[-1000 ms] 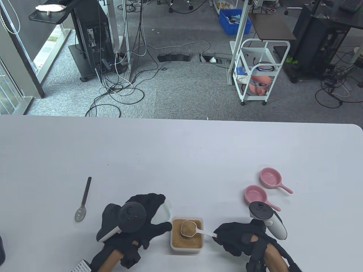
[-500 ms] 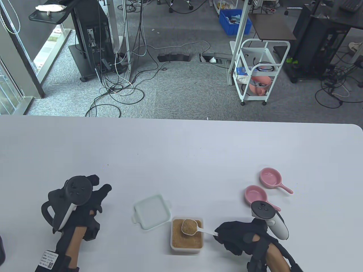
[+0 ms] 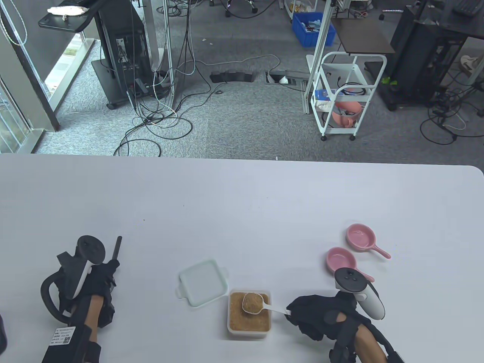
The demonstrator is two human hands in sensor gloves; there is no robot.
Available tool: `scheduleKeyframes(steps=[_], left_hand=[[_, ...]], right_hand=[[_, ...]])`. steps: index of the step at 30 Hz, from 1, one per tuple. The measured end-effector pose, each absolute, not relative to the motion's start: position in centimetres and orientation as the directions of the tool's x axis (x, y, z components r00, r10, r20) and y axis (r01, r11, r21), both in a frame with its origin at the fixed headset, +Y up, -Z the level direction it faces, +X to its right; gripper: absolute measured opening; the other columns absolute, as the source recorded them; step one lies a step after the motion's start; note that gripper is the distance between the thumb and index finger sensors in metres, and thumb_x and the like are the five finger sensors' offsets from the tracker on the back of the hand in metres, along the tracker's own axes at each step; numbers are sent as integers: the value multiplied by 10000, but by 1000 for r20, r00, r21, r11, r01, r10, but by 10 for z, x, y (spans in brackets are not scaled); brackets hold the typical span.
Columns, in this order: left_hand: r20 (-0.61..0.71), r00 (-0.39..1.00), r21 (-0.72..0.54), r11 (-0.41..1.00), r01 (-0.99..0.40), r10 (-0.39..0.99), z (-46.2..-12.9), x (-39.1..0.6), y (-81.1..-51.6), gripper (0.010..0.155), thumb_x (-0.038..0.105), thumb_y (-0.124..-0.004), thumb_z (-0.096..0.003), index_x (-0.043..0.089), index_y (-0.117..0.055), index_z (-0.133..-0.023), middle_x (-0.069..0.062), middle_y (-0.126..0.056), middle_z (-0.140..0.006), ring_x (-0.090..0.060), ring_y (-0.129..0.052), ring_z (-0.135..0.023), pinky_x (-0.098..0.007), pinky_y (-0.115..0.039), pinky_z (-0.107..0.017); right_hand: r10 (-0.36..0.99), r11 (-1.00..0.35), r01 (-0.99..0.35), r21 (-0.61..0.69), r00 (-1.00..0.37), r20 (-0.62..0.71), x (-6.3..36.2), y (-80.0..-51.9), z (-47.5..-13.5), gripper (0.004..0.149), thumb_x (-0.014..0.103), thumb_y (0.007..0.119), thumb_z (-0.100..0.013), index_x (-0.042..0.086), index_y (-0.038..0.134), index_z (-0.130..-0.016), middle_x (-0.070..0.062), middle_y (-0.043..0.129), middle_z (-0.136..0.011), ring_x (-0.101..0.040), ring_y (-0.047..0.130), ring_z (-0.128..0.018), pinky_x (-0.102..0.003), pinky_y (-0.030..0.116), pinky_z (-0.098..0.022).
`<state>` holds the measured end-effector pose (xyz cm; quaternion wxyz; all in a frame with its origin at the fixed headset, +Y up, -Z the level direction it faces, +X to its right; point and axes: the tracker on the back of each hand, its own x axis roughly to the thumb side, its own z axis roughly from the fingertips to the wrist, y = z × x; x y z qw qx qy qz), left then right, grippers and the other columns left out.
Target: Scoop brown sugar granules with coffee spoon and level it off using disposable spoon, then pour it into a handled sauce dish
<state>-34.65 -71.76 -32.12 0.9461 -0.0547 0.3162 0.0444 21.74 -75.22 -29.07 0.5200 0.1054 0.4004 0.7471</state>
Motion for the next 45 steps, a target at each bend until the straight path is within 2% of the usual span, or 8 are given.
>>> scheduleKeyframes(steps=[5,12,16,27,35,40,45], left_hand=[[-612,791,-116,992,-58,-26,-326,-339,-727,610,694,-853,-390,347,-919,-887,82,-930,-855,-211,-944,-802,-509,-696,-733],[-618,785,-119,992,-43,-40,-328,-338,-732,605,686,-873,-383,345,-917,-880,86,-935,-829,-200,-949,-775,-504,-700,-731],[-626,779,-119,992,-49,-37,-327,-340,-734,577,652,-914,-376,344,-918,-864,90,-939,-799,-188,-953,-746,-504,-705,-726],[-619,785,-109,986,-123,29,-328,-339,-736,506,591,-929,-395,327,-916,-827,80,-936,-771,-190,-947,-728,-514,-701,-724],[-587,809,-117,986,-122,30,-329,-336,-736,464,579,-915,-409,336,-940,-804,85,-953,-755,-181,-956,-720,-499,-712,-724],[-559,828,-103,988,-114,37,-328,-335,-734,445,582,-913,-403,365,-951,-790,112,-981,-745,-153,-991,-704,-472,-744,-714],[-511,846,24,987,-161,151,-323,-328,-711,440,579,-905,-400,378,-938,-790,124,-1011,-715,-131,-1040,-637,-447,-792,-685]], right_hand=[[862,-139,-695,705,-435,-259,218,-752,-291,427,364,749,-515,121,863,-847,6,950,-435,-247,910,-260,-550,717,-489],[858,-145,-692,708,-444,-258,217,-752,-290,426,364,749,-515,122,863,-847,6,950,-436,-247,910,-261,-550,716,-490],[862,-139,-694,707,-436,-258,217,-752,-290,426,364,750,-516,122,862,-847,4,951,-438,-249,911,-263,-552,715,-491],[861,-141,-691,709,-439,-256,217,-752,-290,427,363,750,-517,118,861,-849,2,951,-439,-250,911,-264,-552,715,-492],[863,-140,-690,711,-437,-254,217,-752,-290,427,362,750,-517,118,861,-848,1,950,-440,-251,911,-263,-553,715,-491],[865,-127,-686,716,-429,-258,216,-752,-290,427,362,750,-518,116,860,-849,2,950,-440,-249,911,-264,-553,714,-492],[866,-127,-686,717,-429,-256,216,-751,-290,427,362,745,-521,112,853,-850,6,948,-439,-245,912,-259,-552,718,-489]])
